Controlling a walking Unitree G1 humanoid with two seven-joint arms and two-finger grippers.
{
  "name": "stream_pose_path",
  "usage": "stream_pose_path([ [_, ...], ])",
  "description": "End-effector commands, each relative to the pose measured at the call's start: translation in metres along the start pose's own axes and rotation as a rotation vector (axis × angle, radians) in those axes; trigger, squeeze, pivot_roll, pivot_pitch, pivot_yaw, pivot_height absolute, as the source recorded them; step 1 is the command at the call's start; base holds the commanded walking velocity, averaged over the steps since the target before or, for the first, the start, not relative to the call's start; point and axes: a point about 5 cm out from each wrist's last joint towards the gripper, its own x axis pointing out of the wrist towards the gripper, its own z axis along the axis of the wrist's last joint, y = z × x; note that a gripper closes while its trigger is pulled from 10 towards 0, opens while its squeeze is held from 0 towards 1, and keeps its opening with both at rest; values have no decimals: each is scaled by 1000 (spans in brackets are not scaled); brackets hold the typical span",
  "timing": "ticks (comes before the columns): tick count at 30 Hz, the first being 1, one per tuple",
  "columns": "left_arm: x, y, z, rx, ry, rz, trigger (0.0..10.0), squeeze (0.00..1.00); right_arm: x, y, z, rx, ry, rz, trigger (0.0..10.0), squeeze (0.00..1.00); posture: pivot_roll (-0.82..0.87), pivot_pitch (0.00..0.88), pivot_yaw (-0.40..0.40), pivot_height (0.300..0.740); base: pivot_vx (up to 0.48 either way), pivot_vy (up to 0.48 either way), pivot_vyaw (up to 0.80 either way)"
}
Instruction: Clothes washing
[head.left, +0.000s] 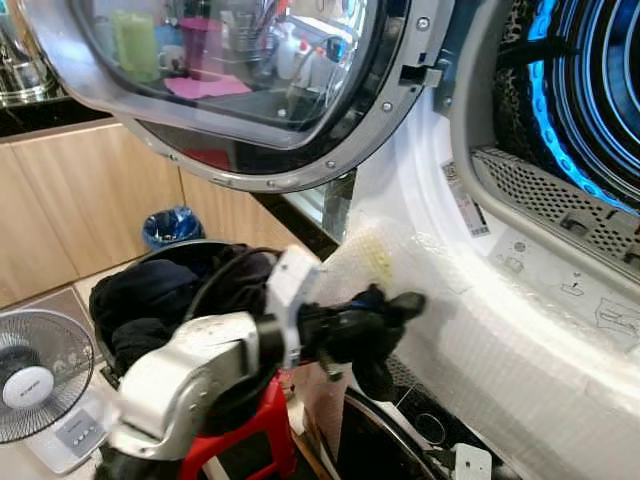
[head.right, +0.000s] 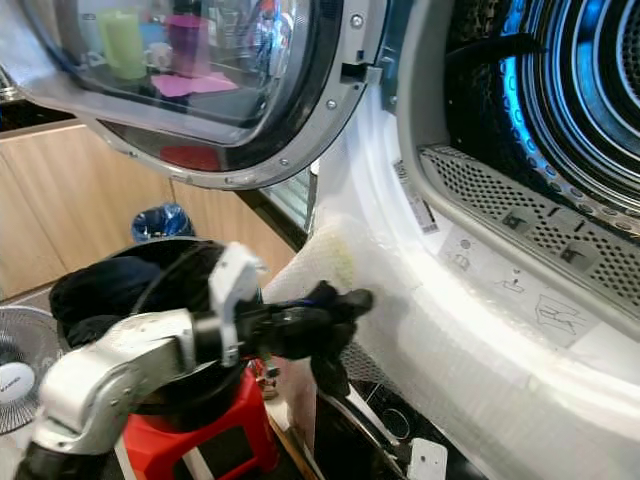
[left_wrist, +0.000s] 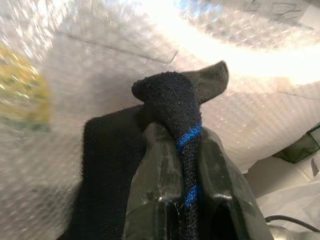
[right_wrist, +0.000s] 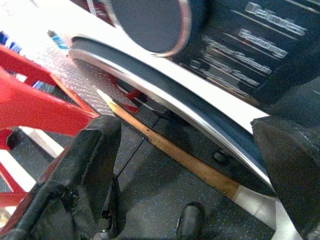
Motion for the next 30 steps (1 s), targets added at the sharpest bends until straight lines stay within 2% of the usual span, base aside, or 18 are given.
stream_pose_path([
  [1,1,3,-5,4,21,17,0,0,-4,-16,-5,22,1,-52,10000,0,489,74,-94,740,0,0,0],
  [4,-2,5,-17,-13,77,23,0,0,-7,-23,-8,19,6,-68,10000,0,475,86,-101,740,0,0,0],
  [8,-12,7,-54,-14,290,21,0,0,-9,-32,-8,16,-4,-81,10000,0,463,92,-103,740,0,0,0],
  [11,-14,9,-66,-40,318,33,0,0,-9,-35,-5,21,-20,-90,10000,0,453,95,-104,740,0,0,0],
  [16,-11,9,-71,-41,329,34,0,0,-8,-39,4,32,-56,-68,10000,0,445,96,-101,740,0,0,0],
  [17,-8,8,-71,-48,321,18,0,0,-8,-41,11,41,-79,-19,10000,1000,443,98,-98,740,0,0,0],
  [20,-7,4,-71,-52,317,-10,0,0,-8,-43,16,46,-97,46,10000,1000,438,98,-95,740,0,0,0],
  [21,-6,3,-73,-52,325,-23,0,0,-10,-46,18,8,-75,148,10000,1000,435,99,-91,740,0,0,0],
  [22,-6,3,-73,-52,325,-23,0,0,-10,-46,18,8,-75,148,10000,1000,435,99,-91,740,0,0,0],
  [23,-6,2,-75,-49,335,-32,0,0,-12,-48,17,-39,-48,209,10000,1000,431,102,-90,740,0,0,0],
  [28,-6,1,-79,-50,342,-47,0,0,-17,-55,17,-114,-4,325,10000,1000,428,110,-91,740,0,0,0],
  [30,-6,2,-82,-54,348,-49,0,0,-20,-57,19,-144,20,428,10000,1000,421,115,-88,740,0,0,0],
])
